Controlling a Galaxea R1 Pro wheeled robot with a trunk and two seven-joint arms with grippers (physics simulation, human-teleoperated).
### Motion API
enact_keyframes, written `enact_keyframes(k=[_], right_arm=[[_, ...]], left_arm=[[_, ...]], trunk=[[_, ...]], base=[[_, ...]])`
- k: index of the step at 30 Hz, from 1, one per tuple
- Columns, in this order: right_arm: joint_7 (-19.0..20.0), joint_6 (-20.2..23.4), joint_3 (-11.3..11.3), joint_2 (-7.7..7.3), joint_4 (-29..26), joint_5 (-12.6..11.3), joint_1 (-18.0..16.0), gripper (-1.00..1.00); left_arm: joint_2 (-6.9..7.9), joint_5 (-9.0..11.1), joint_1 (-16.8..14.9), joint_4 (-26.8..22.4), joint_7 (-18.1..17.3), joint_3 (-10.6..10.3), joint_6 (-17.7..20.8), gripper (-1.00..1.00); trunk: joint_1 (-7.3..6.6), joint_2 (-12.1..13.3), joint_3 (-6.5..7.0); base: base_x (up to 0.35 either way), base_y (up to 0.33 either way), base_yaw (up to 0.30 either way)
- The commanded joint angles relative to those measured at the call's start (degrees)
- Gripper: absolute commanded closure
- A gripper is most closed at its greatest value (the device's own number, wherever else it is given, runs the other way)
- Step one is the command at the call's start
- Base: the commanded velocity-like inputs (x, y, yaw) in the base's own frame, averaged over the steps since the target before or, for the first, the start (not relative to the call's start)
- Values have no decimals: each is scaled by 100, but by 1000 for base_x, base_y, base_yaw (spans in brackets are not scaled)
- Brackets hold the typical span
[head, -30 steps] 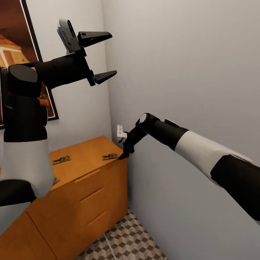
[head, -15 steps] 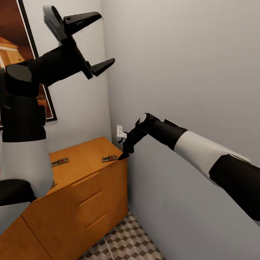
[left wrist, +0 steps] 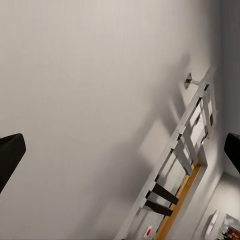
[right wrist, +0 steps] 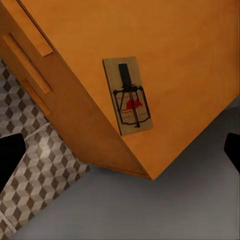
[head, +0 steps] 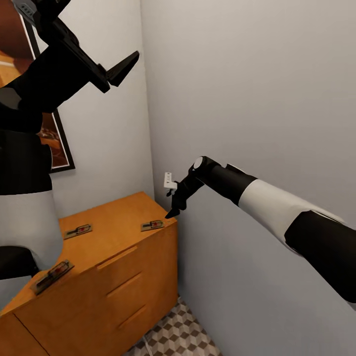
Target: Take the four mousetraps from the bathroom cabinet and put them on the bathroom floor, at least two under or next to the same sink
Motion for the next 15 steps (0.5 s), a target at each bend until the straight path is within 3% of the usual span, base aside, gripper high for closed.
enact_keyframes(k=[1,6,15], right_arm=[[-6,55,27,-1,3,-60,-11,-100],[-7,54,27,-1,13,-63,-11,-100],[-41,58,36,61,210,-76,-9,-100]], left_arm=[[7,62,-5,0,44,-3,-1,-100],[17,62,-5,-6,28,-2,-2,-100],[20,62,-5,1,23,-2,-2,-100]], trunk=[[1,-4,-7],[1,-4,-7],[1,-4,-7]], base=[[91,33,0],[48,17,0],[177,1,0]])
